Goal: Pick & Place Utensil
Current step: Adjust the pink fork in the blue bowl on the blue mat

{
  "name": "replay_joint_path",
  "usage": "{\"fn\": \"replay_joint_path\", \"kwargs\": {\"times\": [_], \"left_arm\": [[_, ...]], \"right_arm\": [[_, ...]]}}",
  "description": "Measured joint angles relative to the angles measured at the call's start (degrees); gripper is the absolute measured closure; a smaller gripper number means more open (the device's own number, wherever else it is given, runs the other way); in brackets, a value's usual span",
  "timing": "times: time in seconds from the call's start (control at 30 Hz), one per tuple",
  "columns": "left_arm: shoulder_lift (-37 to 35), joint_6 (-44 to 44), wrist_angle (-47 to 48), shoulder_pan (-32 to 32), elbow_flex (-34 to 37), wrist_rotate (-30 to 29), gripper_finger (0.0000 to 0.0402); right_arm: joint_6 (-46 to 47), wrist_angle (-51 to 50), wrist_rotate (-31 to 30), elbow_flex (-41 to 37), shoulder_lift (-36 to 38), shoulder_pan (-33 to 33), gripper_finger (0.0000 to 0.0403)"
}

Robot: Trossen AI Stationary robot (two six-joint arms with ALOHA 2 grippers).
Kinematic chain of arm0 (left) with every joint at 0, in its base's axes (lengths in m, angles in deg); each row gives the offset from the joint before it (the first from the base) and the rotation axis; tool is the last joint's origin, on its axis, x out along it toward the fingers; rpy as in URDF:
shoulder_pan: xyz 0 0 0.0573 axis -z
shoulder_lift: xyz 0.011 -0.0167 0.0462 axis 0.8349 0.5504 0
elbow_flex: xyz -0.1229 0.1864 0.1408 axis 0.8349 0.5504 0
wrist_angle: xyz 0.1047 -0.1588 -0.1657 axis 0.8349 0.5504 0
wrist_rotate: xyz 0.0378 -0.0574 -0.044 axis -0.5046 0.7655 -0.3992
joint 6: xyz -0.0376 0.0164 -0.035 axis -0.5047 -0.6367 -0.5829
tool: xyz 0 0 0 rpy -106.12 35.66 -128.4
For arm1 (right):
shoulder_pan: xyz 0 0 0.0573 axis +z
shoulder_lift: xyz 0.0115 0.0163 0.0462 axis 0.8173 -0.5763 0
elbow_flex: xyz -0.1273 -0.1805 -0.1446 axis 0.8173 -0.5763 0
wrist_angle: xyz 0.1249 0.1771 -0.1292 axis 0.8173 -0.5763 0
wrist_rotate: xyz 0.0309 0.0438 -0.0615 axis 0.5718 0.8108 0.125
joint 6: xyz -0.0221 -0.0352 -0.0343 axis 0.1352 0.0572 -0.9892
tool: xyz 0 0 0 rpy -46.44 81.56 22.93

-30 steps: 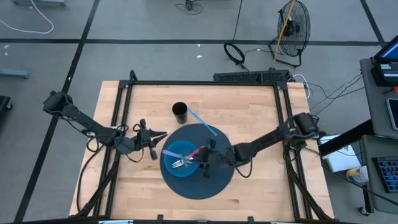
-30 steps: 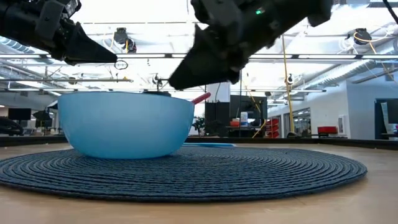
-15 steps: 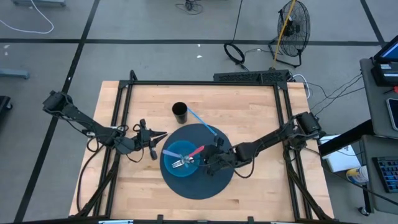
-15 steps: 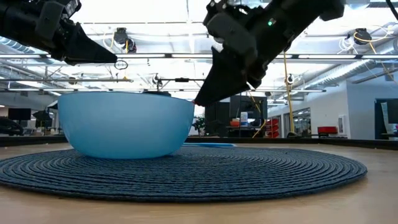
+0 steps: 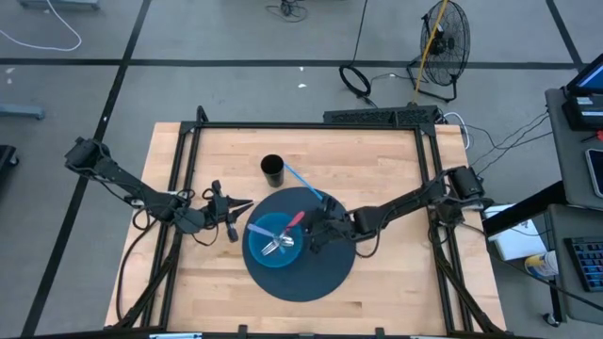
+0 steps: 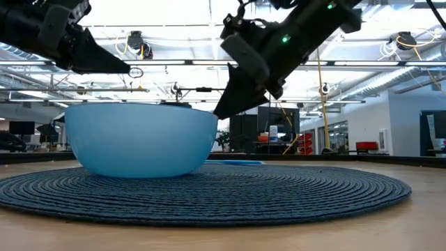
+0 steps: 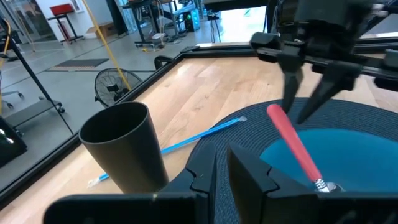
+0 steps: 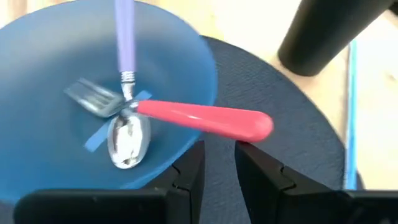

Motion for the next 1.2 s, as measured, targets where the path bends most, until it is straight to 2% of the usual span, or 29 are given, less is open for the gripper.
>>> {"fn": "replay_joint_path", "kwargs": {"times": [0.17, 0.5, 0.7, 1.03, 1.13, 1.2], "left_arm": [[0.0, -0.6, 1.1, 0.0, 0.0, 0.2, 0.0355], [0.0, -1.5, 3.0, 0.0, 0.0, 0.1, 0.0355], [0.0, -1.2, 3.0, 0.0, 0.0, 0.0, 0.0355], [0.0, -1.1, 2.6, 0.0, 0.0, 0.5, 0.0355], [0.0, -1.1, 2.4, 0.0, 0.0, 2.7, 0.0355], [0.0, 0.0, 0.8, 0.0, 0.0, 6.4, 0.0355]], "right_arm": [[-1.8, 1.3, 4.6, 0.0, 0.0, -3.5, 0.0316], [-6.9, 11.2, 13.1, 0.0, 0.0, -7.5, 0.0316], [-6.8, 13.6, 16.3, 0.0, -3.5, -8.6, 0.0316], [-12.4, 20.8, 16.4, 0.0, -4.2, -9.0, 0.0316], [-12.8, 22.1, 16.5, 0.0, -4.2, -9.5, 0.0316], [-13.7, 21.9, 16.5, 0.0, -4.2, -9.5, 0.0316]]}}
